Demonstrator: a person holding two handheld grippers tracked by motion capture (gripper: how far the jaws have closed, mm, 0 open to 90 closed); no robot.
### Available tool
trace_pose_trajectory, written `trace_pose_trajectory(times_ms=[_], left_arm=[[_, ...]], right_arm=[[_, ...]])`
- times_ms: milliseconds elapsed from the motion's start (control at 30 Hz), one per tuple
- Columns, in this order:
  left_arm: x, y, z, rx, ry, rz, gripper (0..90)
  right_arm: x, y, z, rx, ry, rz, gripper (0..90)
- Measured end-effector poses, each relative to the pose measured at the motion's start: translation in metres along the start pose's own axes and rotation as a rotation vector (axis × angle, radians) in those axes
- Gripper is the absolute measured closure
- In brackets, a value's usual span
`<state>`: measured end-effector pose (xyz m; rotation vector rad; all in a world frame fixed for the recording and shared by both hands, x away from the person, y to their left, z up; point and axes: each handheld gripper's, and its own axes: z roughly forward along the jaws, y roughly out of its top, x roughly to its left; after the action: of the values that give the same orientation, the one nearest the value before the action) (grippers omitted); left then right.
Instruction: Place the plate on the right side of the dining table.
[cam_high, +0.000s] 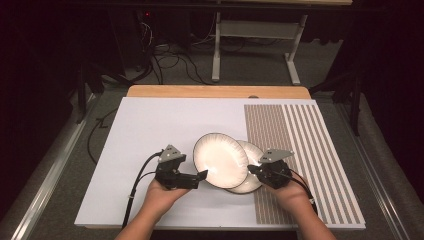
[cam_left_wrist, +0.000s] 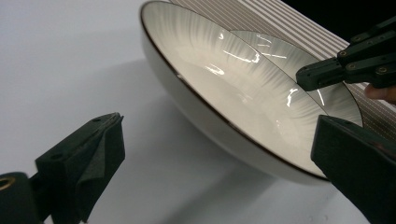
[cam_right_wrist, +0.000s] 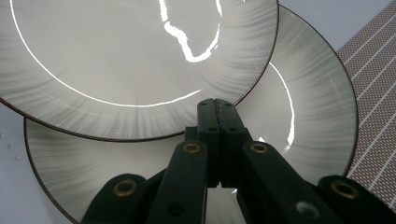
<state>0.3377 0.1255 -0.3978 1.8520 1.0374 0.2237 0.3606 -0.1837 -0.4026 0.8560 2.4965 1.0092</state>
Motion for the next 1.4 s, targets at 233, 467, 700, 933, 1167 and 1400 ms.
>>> trace_pose_trajectory(times_ms=[233,467,700,933,1167,1400], left_arm=[[-0.004,0.009,0.018,0.053,-0.045,-0.087,17.0],[0.0,0.015,0.026,0.129,-0.038,-0.156,34.1],[0.004,0.016,0.029,0.183,-0.052,-0.192,48.1],[0.006,0.018,0.028,0.197,-0.065,-0.239,51.5],[0.005,0.022,0.026,0.19,-0.067,-0.265,58.5],[0.005,0.021,0.027,0.18,-0.072,-0.278,60.6]], right_arm=[[0.001,0.0,0.0,0.007,-0.007,-0.006,90.0],[0.001,0.0,0.0,0.007,-0.013,-0.008,90.0],[0.0,0.0,0.001,0.004,-0.011,-0.007,90.0],[0.001,0.0,0.0,0.009,-0.015,-0.005,90.0],[0.002,0.001,0.0,0.016,-0.014,-0.015,90.0],[0.001,0.0,-0.004,0.002,-0.018,-0.013,90.0]])
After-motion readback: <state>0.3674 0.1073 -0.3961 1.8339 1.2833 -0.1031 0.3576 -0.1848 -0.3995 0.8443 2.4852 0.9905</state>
